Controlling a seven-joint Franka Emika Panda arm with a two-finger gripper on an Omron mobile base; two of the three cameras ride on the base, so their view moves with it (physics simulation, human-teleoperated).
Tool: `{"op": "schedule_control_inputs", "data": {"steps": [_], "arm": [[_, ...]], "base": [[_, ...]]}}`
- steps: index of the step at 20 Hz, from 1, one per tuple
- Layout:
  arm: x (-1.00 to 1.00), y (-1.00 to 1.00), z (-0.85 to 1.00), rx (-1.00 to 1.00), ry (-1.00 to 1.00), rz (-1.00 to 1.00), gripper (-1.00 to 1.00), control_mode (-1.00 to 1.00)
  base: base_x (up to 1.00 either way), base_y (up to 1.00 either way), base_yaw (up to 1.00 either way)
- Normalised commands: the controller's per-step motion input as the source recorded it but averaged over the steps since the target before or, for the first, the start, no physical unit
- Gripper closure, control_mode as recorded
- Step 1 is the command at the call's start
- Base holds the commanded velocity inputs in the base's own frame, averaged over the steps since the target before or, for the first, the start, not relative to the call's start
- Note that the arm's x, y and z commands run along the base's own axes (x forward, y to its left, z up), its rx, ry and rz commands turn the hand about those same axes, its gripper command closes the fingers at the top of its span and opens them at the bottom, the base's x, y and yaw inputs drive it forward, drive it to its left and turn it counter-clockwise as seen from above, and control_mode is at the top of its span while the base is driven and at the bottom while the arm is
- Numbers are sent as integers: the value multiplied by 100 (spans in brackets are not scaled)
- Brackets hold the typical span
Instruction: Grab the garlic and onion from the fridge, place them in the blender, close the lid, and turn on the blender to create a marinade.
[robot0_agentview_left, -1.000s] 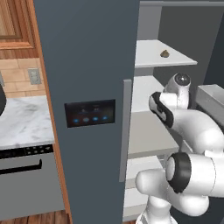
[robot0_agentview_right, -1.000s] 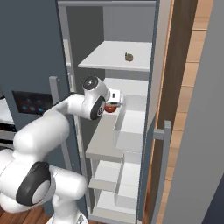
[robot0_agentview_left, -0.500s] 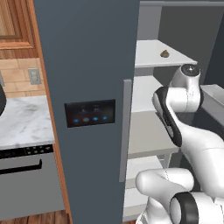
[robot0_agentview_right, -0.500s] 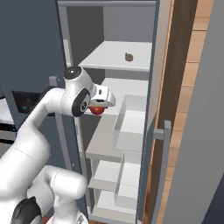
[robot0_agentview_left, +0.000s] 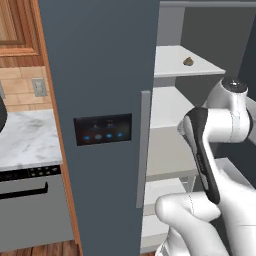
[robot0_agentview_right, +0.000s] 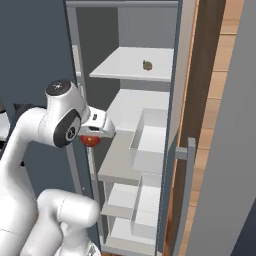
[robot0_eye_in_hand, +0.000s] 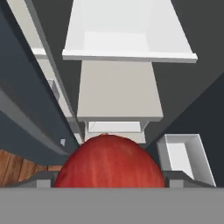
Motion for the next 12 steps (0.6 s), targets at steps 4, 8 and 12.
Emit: {"op": "schedule_control_inputs", "data": {"steps": [4,8,12], "arm": [[-90,41,0,1,4,0,100,-100],[-68,40,-1,0,0,0,100,-100],[-11,32,-12,-1,7,3,100,-100]], "base": [[0,0,0],[0,0,0],[0,0,0]]}}
